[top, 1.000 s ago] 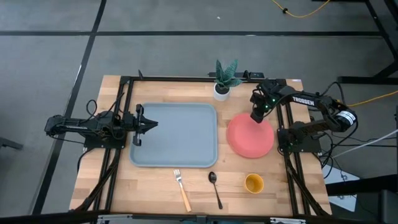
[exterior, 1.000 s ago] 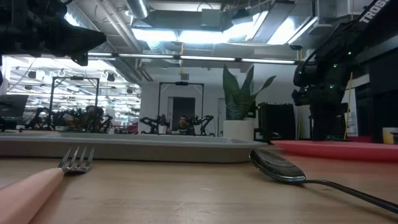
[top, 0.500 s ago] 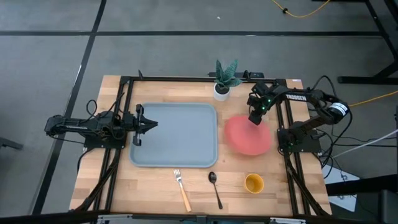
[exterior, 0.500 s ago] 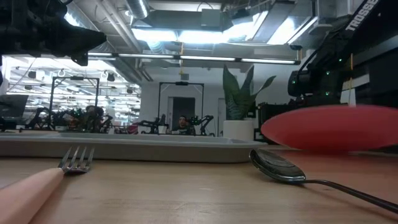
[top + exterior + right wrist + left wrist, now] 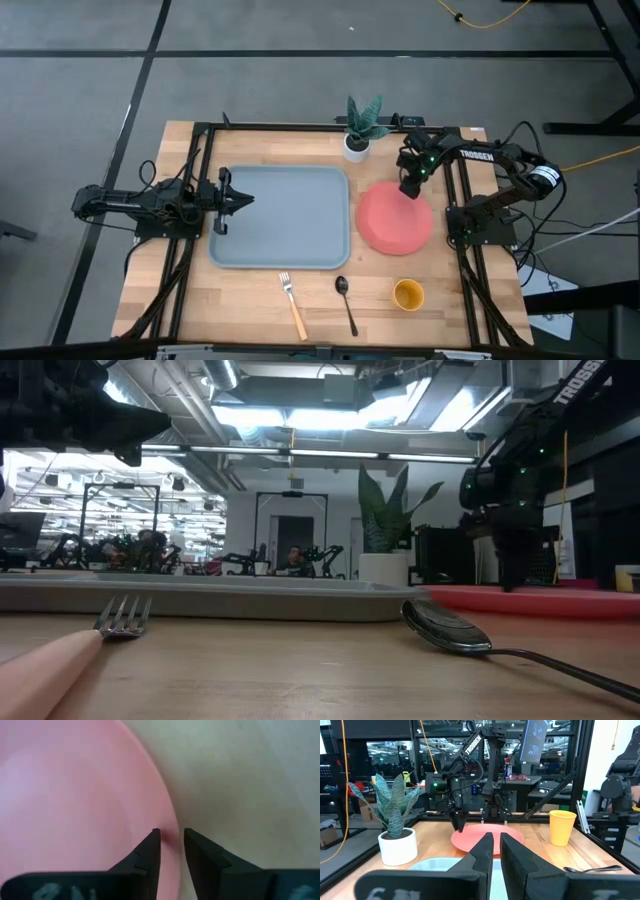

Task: Pick and place plate/cup/fork/spoon on tray
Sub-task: Put the pink plate on the gray tray

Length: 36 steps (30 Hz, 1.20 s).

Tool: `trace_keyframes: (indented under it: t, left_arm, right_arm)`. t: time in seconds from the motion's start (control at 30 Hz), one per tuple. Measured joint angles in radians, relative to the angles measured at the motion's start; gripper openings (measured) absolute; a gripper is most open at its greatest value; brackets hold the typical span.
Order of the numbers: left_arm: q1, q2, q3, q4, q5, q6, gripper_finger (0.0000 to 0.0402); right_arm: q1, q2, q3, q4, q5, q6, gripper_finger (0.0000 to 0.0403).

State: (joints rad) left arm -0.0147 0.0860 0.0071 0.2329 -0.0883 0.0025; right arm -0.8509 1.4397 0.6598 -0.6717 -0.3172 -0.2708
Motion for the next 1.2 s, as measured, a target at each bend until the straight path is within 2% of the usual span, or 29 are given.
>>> trace_keyframes:
  t: [0.23, 0.47, 0.83, 1.0, 1.2]
  left_arm:
    - [0.000, 0.000, 0.000, -0.001, 0.000, 0.000, 0.0027]
    - [0.000, 0.000, 0.000, -0.002, 0.000, 0.000, 0.0027]
    - [0.000, 0.000, 0.000, -0.002, 0.000, 0.000, 0.0027]
    - [0.000, 0.000, 0.000, -0.002, 0.000, 0.000, 0.0027]
    - [0.000, 0.000, 0.000, -0.008, 0.000, 0.008, 0.0027]
  right_arm:
    - [0.000, -0.001, 0.000, -0.023, -0.025, -0.002, 0.0085]
    - [-0.001, -0.003, 0.002, -0.022, -0.035, -0.003, 0.0011]
    - [-0.001, -0.003, 0.018, -0.044, -0.052, 0.000, 0.0004]
    - [-0.001, -0.003, 0.084, -0.122, -0.050, 0.034, 0.0002]
    - [-0.001, -0.003, 0.248, -0.338, -0.049, 0.091, 0.0000]
